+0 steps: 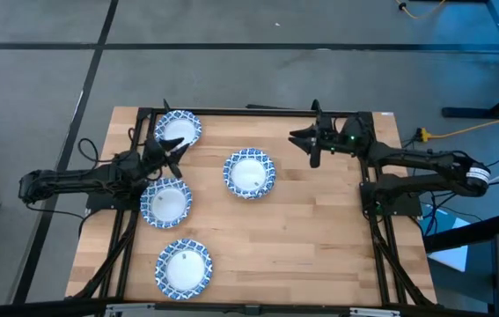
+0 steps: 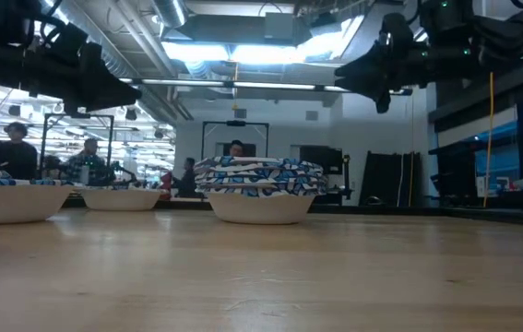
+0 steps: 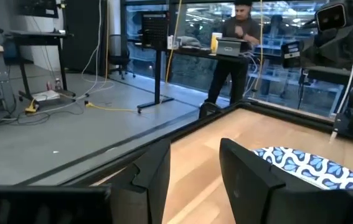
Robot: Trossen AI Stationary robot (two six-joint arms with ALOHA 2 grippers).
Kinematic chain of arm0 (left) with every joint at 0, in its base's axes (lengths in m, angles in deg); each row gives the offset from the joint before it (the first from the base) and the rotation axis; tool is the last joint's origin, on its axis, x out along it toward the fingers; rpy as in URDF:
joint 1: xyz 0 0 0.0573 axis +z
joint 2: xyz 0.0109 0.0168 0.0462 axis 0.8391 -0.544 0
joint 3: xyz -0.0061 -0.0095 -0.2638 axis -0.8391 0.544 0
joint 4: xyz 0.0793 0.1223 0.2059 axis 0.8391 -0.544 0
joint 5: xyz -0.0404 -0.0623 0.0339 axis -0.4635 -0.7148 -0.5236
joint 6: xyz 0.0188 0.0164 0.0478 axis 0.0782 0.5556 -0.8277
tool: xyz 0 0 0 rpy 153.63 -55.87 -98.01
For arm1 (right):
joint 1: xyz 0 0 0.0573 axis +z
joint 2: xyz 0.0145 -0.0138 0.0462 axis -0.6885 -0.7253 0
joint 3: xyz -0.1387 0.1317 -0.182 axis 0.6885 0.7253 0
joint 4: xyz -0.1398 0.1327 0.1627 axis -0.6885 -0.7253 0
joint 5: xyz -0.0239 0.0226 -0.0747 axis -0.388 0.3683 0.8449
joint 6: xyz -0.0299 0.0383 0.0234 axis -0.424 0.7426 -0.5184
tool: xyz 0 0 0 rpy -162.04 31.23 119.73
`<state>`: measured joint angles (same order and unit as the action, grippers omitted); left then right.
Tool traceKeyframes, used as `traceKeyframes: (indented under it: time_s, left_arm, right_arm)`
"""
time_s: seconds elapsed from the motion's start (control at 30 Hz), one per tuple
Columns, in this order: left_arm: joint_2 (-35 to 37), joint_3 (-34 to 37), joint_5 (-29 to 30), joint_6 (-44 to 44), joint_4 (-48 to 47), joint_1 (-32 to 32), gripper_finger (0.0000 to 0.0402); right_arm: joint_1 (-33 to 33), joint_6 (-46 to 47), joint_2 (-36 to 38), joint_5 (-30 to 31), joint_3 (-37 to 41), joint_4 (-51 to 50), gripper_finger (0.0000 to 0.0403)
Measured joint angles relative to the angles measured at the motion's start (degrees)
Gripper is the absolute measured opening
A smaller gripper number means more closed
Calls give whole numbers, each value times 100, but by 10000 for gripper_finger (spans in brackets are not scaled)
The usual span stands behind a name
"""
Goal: Nest bowls inside each other
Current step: Stack the white bowl on top of the white bowl
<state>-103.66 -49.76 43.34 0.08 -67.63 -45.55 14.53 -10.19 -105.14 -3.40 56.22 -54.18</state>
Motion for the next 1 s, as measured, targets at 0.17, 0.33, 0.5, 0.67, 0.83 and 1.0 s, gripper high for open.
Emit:
traceKeyframes:
  time_s: [0.17,0.33,0.5,0.67,0.83,1.0]
  left_arm:
    - [1,0,-87,26,-29,0,138]
    - [1,0,-80,16,-47,-2,182]
    - [1,0,243,26,-44,0,242]
    - [1,0,199,92,63,-2,255]
    - [4,0,127,18,-53,0,253]
    - [-224,5,312,-159,-781,-1,252]
  right_arm:
    - [-1,-13,-26,3,0,-16,126]
    - [-4,-38,-26,3,1,-23,126]
    - [-3,-61,-26,3,0,-37,126]
    - [-4,-67,-26,5,1,-102,126]
    - [-4,-152,-26,9,1,-114,126]
    - [-3,-188,-26,45,0,-114,126]
